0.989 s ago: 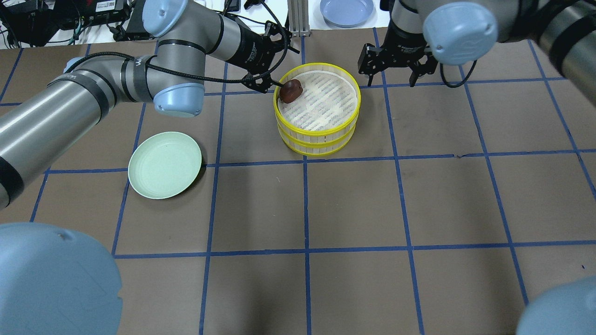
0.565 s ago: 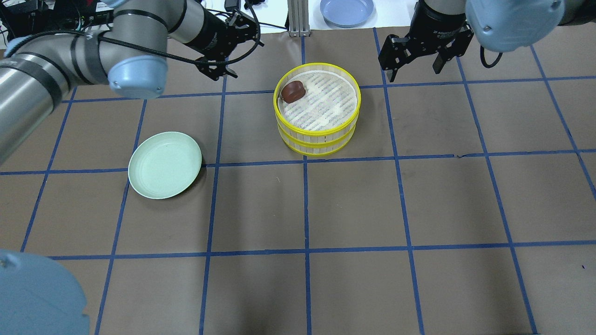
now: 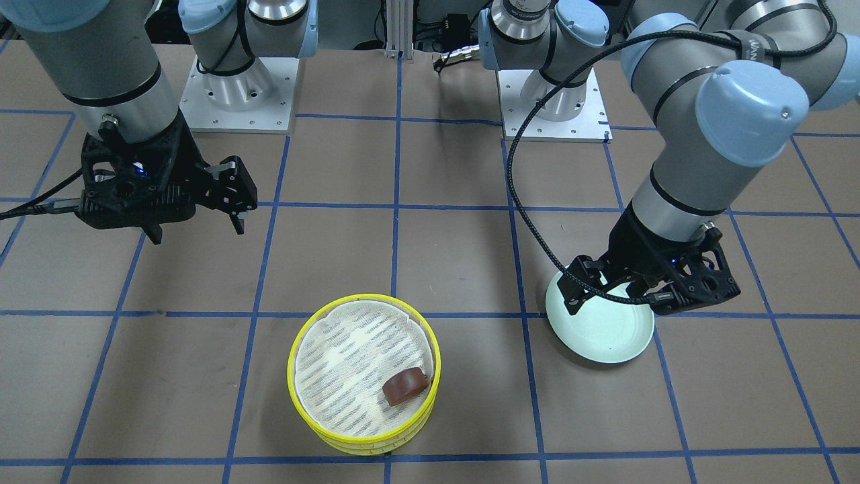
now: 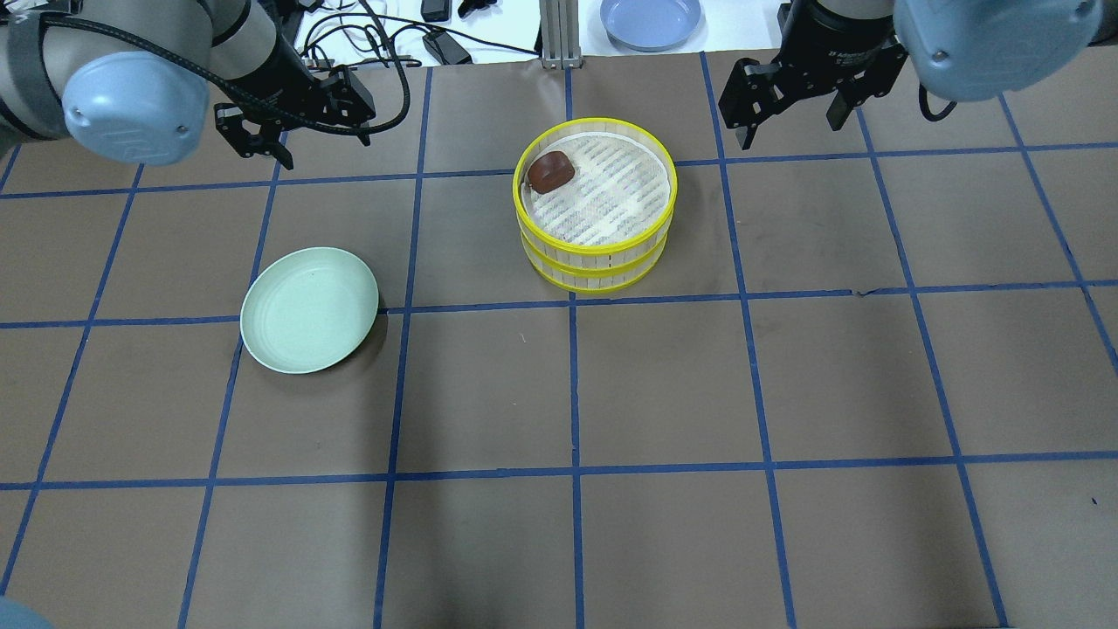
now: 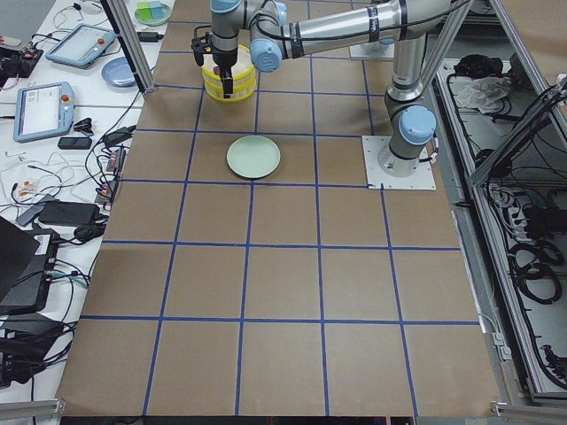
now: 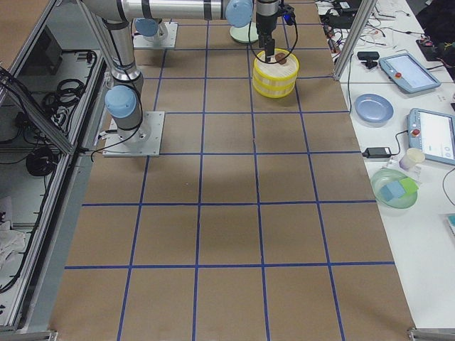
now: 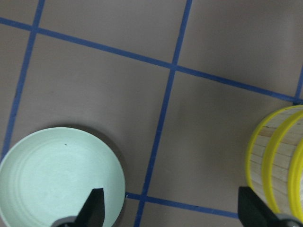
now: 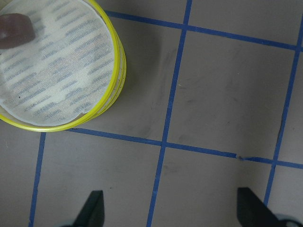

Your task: Stack buns with steamer

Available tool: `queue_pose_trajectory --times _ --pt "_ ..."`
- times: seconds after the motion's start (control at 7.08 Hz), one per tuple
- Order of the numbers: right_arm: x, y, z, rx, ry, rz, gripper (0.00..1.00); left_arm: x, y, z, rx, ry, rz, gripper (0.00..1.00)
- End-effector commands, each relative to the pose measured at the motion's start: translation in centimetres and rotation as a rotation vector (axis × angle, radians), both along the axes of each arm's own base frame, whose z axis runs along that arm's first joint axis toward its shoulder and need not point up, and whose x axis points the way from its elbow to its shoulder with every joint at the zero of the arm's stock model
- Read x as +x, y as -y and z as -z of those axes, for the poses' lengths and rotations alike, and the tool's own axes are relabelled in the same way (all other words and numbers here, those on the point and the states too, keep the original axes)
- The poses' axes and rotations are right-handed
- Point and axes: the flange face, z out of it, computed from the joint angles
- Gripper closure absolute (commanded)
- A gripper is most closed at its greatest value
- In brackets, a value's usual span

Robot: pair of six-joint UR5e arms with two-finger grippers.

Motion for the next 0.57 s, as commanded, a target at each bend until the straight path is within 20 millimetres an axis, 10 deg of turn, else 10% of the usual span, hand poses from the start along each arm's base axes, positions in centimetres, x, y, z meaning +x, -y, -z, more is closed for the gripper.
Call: queue_pose_trajectory --times 0.0,0.42 --pt "0.0 -0.2 -0.4 -0.011 0.000 0.004 0.00 0.0 -3.2 -3.2 0.028 0.014 0.012 0.00" --pt "0.0 -0.2 -0.4 -0.014 -0.001 0.004 0.00 -0.1 -6.2 -3.1 0.049 0.016 0.010 0.00"
